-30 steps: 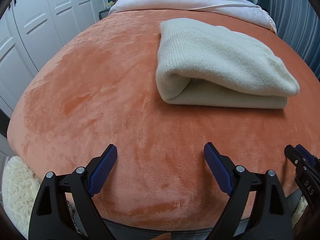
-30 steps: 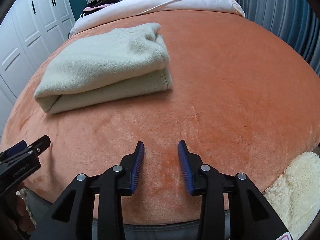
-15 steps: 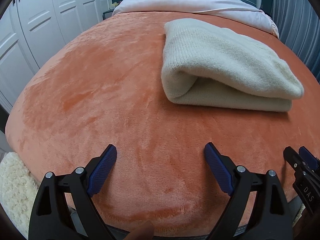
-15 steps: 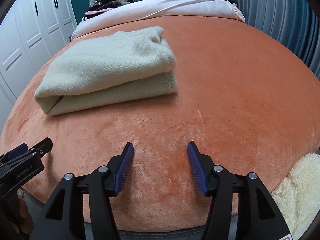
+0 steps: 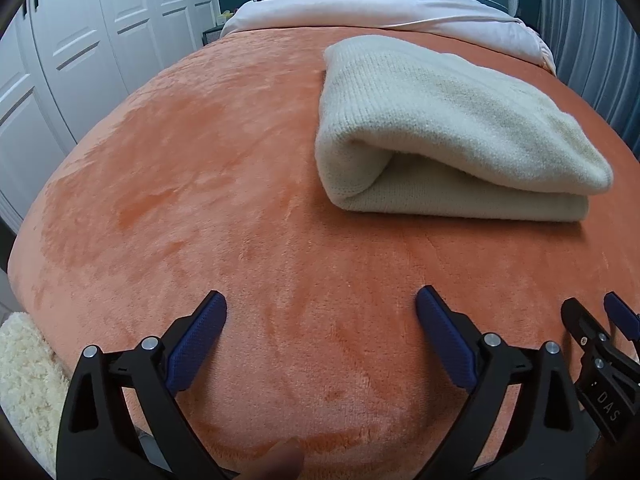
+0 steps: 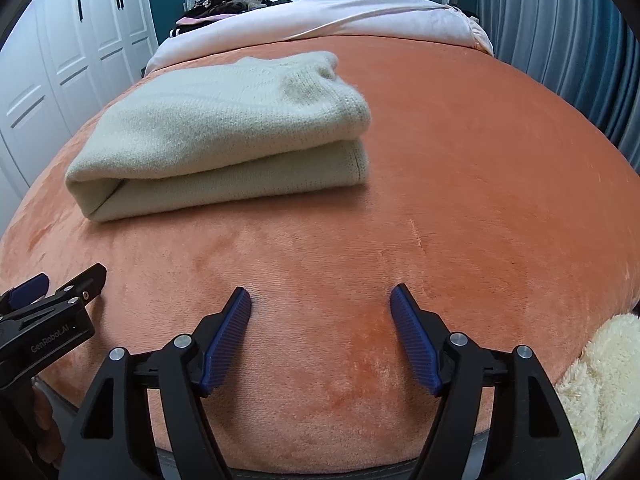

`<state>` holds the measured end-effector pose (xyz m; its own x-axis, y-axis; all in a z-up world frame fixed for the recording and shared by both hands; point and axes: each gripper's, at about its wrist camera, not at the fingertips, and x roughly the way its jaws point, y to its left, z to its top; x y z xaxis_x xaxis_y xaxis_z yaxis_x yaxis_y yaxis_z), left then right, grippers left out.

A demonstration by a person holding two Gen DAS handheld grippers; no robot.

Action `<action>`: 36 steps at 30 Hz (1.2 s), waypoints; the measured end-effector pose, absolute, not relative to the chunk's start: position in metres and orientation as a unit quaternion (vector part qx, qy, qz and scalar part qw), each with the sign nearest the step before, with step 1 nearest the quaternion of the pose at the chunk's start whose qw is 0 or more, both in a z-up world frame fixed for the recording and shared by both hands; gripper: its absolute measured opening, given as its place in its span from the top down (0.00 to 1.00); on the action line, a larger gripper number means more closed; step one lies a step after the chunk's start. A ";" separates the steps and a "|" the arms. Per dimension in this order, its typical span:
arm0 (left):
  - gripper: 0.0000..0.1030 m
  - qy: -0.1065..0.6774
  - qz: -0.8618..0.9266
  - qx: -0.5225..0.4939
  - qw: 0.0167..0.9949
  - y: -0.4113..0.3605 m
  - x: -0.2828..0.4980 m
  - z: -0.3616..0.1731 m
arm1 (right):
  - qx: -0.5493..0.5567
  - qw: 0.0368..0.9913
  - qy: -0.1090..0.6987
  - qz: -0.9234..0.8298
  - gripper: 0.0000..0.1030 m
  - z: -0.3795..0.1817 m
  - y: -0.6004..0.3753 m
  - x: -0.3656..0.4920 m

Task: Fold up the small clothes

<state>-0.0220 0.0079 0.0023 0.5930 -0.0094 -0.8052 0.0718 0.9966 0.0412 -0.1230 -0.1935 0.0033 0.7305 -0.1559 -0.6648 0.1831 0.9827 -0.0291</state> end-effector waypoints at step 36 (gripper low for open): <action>0.05 0.499 -0.081 -0.154 0.849 0.036 0.067 0.028 | 0.158 0.915 0.370 -0.004 0.28 0.047 -0.259 -0.024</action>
